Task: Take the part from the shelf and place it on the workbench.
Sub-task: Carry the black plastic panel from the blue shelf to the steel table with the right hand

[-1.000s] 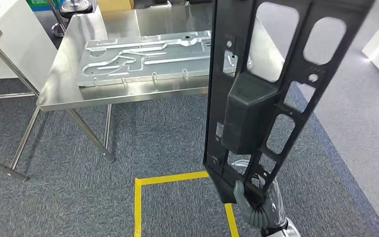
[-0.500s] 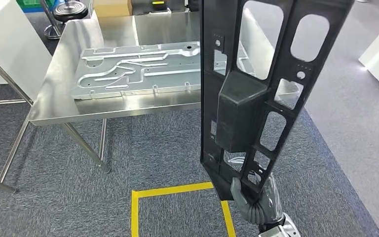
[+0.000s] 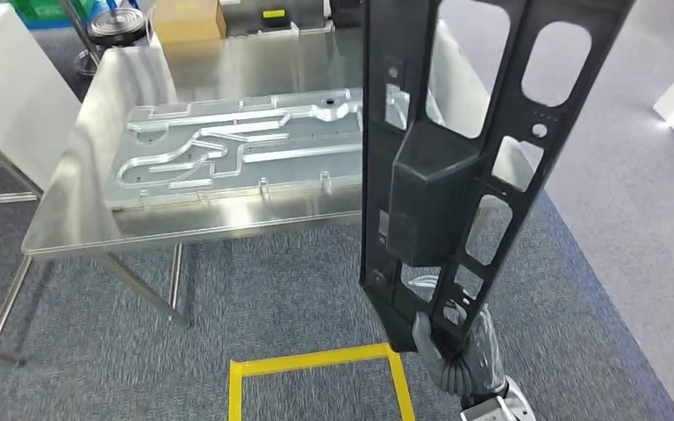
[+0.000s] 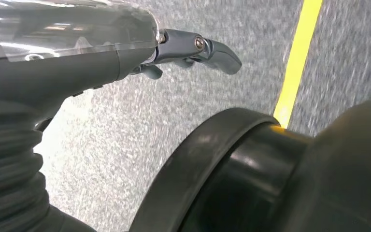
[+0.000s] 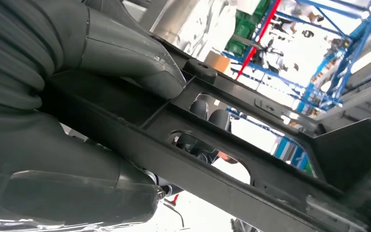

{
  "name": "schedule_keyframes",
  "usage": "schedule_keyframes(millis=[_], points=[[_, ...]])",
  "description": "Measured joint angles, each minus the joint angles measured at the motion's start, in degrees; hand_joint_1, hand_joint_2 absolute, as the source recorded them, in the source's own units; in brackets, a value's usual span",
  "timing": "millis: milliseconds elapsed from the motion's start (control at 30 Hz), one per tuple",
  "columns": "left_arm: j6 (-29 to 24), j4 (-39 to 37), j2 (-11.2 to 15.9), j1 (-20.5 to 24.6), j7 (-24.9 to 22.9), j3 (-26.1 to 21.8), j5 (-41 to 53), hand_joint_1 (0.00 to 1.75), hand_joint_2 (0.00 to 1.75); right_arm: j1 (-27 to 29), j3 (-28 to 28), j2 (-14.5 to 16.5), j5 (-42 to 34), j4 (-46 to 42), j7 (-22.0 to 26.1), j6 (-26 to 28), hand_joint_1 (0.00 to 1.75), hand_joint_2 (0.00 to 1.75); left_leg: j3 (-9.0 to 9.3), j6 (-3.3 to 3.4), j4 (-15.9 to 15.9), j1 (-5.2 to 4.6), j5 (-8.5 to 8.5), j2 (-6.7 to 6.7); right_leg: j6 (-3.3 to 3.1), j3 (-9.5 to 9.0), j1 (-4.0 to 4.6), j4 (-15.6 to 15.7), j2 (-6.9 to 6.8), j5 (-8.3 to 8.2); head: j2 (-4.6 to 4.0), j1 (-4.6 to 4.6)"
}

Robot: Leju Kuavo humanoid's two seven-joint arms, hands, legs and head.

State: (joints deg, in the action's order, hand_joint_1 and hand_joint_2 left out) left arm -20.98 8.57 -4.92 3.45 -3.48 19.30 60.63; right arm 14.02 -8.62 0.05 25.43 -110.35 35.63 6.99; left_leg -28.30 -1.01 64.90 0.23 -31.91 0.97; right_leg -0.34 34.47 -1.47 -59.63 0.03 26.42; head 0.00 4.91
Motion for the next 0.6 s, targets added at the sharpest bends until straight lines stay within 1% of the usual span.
schedule_keyframes(millis=[33,67,100,133,167,200,233,267,300,333,367,400,433,467,500,533,567,600], points=[[0.01,0.0,0.01,0.04,0.01,0.0,-0.01,0.0,1.75,-0.01,0.03,0.02,-0.01,-0.01,-0.01,0.01,1.75,1.75,-2.31,-0.15,3.38,0.03,-0.79,-0.11,-0.2,-0.74,0.03,0.23,-0.07,0.51,0.0,-0.01],[0.02,0.0,0.02,-0.01,0.02,0.0,-0.01,0.0,1.75,-0.01,0.05,0.03,-0.01,-0.01,-0.01,0.01,1.75,1.75,-4.89,-0.27,6.46,0.04,-2.32,-0.16,-0.32,-1.43,0.06,0.35,-0.09,1.07,0.0,-0.01],[0.05,0.0,0.02,-0.11,0.02,0.0,-0.02,0.0,1.75,0.0,0.06,0.03,0.01,-0.01,-0.01,0.01,1.75,1.75,-7.15,-0.39,8.52,0.05,-4.08,-0.19,-0.35,-2.18,0.07,0.41,-0.06,1.72,0.0,0.0],[0.09,0.0,0.02,-0.23,0.03,0.0,-0.02,0.0,1.75,0.03,0.07,0.03,0.03,0.0,-0.01,0.01,1.75,1.75,-8.85,-0.4,9.22,0.06,-5.4,-0.22,-0.33,-3.04,0.07,0.43,0.01,2.44,0.0,-0.01],[0.11,-0.01,0.02,-0.34,0.03,0.0,-0.02,0.0,1.75,0.04,0.08,0.03,0.06,0.0,-0.01,0.01,1.75,1.75,-9.9,-0.31,8.35,0.06,-5.58,-0.26,-0.28,-4.06,0.07,0.43,0.08,3.23,0.0,-0.01],[0.15,-0.01,0.02,-0.42,0.04,0.0,-0.02,0.0,1.75,0.04,0.08,0.04,0.09,0.0,-0.01,0.01,1.75,1.75,-10.34,-0.09,6.06,0.05,-4.05,-0.3,-0.19,-5.18,0.08,0.44,0.11,4.07,0.0,-0.01],[0.18,-0.03,0.03,-0.56,0.04,0.0,-0.02,0.0,1.75,0.03,0.08,0.04,0.11,0.01,-0.01,0.0,1.75,1.75,-10.48,0.29,2.89,0.02,-0.63,-0.42,-0.06,-6.15,0.09,0.5,0.11,4.91,0.0,-0.02],[0.22,-0.05,0.04,-0.74,0.03,-0.01,-0.03,0.0,1.75,-0.01,0.07,0.04,0.13,0.05,-0.01,-0.01,1.75,1.75,-10.62,0.58,-0.22,-0.13,3.4,-0.5,0.14,-7.06,0.16,0.43,0.14,5.73,0.0,-0.01],[0.26,-0.07,0.04,-0.85,0.04,-0.01,-0.03,0.0,1.75,-0.02,0.07,0.04,0.14,0.1,-0.01,-0.01,1.75,1.75,-10.6,0.82,-2.48,-0.29,6.51,-0.57,0.45,-7.66,0.24,0.5,0.21,6.42,0.0,-0.02],[0.31,-0.08,0.02,-0.97,0.05,-0.02,-0.03,0.0,1.75,-0.04,0.08,0.04,0.17,0.15,-0.01,-0.02,1.75,1.75,-10.54,1.04,-3.8,-0.48,8.51,-0.6,0.83,-8.2,0.27,0.76,0.31,6.92,0.0,-0.02],[0.33,-0.09,-0.01,-0.96,0.07,-0.02,-0.04,0.0,1.75,-0.05,0.08,0.05,0.22,0.17,-0.01,-0.03,1.75,1.75,-10.26,1.21,-4.36,-0.59,8.86,-0.56,1.27,-8.72,0.35,0.81,0.41,6.98,0.0,-0.01],[0.31,-0.07,-0.06,-0.85,0.09,-0.02,-0.05,0.0,1.75,-0.1,0.08,0.06,0.26,0.16,-0.02,-0.03,1.75,1.75,-9.52,1.52,-4.78,-0.57,8.46,-0.47,1.68,-9.03,0.34,0.77,0.43,6.8,0.0,-0.02],[0.26,-0.05,-0.1,-0.78,0.1,-0.02,-0.07,0.0,1.75,-0.2,0.08,0.07,0.3,0.13,-0.05,-0.03,1.75,1.75,-8.69,1.89,-5.34,-0.51,8.28,-0.37,1.98,-9.11,0.27,-0.05,0.38,6.36,0.0,-0.02],[0.2,-0.03,-0.13,-0.65,0.11,-0.02,-0.09,0.0,1.75,-0.34,0.08,0.07,0.32,0.11,-0.09,-0.02,1.75,1.75,-7.77,2.27,-5.89,-0.41,7.99,-0.28,2.2,-8.46,0.24,-1.86,0.33,5.85,0.0,-0.02],[0.16,-0.01,-0.15,-0.52,0.1,-0.02,-0.11,0.0,1.75,-0.49,0.08,0.08,0.38,0.1,-0.13,-0.01,1.75,1.75,-6.9,2.58,-6.28,-0.36,7.64,-0.2,2.31,-7.02,0.19,-4.44,0.28,5.89,0.0,-0.02],[0.15,0.0,-0.18,-0.43,0.1,-0.02,-0.12,0.0,1.75,-0.58,0.08,0.08,0.54,0.1,-0.16,0.01,1.75,1.75,-6.19,2.84,-6.47,-0.34,7.16,-0.18,2.39,-4.88,0.17,-7.53,0.25,6.55,0.0,-0.02],[0.16,0.0,-0.21,-0.4,0.1,-0.02,-0.1,0.0,1.75,-0.63,0.09,0.07,0.9,0.1,-0.2,0.02,1.75,1.75,-5.55,3.04,-6.53,-0.36,6.59,-0.14,2.46,-2.39,0.19,-10.44,0.26,7.99,0.0,-0.01],[0.18,0.0,-0.24,-0.43,0.11,-0.02,-0.08,0.0,1.75,-0.67,0.13,0.06,1.5,0.1,-0.27,0.04,1.75,1.75,-4.88,3.13,-6.55,-0.4,5.96,-0.09,2.55,-0.03,0.21,-12.57,0.26,9.82,0.0,-0.01]])
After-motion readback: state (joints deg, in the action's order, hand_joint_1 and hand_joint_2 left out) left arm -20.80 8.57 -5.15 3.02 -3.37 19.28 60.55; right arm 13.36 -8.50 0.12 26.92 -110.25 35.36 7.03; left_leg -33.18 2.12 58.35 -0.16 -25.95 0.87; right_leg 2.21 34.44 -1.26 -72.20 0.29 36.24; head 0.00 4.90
